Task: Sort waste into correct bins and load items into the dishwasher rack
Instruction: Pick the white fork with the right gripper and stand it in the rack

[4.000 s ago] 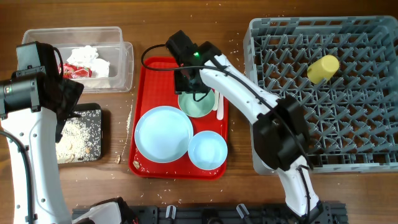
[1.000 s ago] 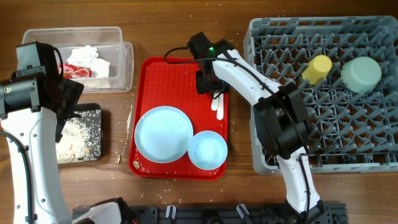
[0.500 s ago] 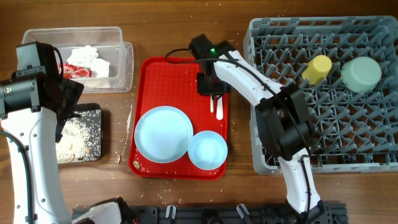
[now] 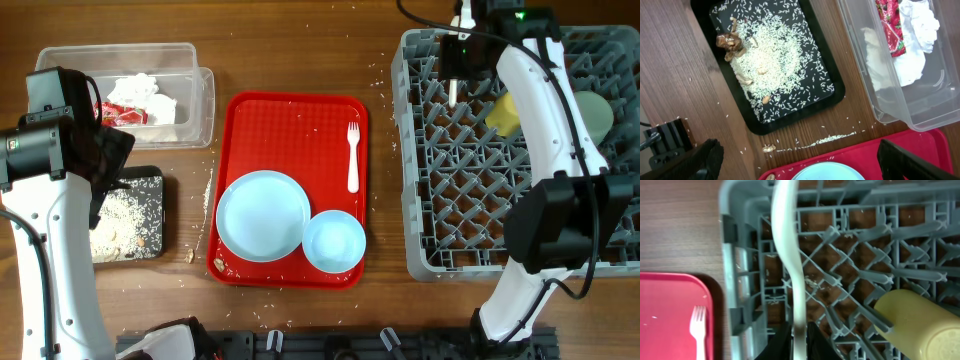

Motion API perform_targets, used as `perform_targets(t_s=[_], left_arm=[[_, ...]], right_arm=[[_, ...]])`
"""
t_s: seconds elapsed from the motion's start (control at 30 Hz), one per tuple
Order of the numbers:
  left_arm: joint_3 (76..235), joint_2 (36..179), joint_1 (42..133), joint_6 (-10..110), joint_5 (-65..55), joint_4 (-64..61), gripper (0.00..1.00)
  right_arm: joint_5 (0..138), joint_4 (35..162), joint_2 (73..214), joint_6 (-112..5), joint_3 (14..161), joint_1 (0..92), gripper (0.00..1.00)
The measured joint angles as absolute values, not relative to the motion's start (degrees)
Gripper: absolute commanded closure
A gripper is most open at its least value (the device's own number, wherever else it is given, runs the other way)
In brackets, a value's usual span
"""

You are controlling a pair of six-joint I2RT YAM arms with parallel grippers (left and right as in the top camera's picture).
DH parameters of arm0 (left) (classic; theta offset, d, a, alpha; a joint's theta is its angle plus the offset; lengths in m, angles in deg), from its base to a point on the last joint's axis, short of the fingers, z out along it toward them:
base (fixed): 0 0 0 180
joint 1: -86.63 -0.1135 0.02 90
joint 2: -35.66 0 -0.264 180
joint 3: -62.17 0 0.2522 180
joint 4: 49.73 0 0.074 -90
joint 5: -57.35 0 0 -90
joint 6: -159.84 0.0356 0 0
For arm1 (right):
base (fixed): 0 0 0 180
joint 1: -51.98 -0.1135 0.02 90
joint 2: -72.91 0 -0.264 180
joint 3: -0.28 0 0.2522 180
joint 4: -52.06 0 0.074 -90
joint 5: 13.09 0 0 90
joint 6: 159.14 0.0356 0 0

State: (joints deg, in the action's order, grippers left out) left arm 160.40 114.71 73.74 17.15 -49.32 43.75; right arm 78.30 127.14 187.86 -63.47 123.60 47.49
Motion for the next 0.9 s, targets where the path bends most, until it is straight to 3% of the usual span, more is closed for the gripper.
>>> perform_targets(t_s=[0.17, 0.4, 0.57, 0.73, 0.9], left_arm=[[160.40, 114.71, 73.74, 17.15, -49.32, 43.77, 0.00], [160.40, 114.71, 73.74, 17.15, -49.32, 43.77, 0.00], [160.40, 114.71, 73.74, 17.15, -49.32, 43.69, 0.00], [160.40, 114.71, 73.74, 17.15, -49.32, 43.75, 0.00], [160.40, 114.71, 73.74, 17.15, -49.32, 43.77, 0.00]], right_arm=[[77.77, 127.99, 187.86, -63.82, 121.63, 47.79, 0.47], [58.93, 134.00, 187.86, -61.55, 121.63, 40.54, 0.47], [73.75, 127.23, 187.89, -45.26, 114.18, 24.98, 0.53], [77.18, 116.50, 189.20, -38.95, 102.44, 23.69, 0.59], [75.63, 112.50, 192.24, -38.97, 100.39, 23.66, 0.61]])
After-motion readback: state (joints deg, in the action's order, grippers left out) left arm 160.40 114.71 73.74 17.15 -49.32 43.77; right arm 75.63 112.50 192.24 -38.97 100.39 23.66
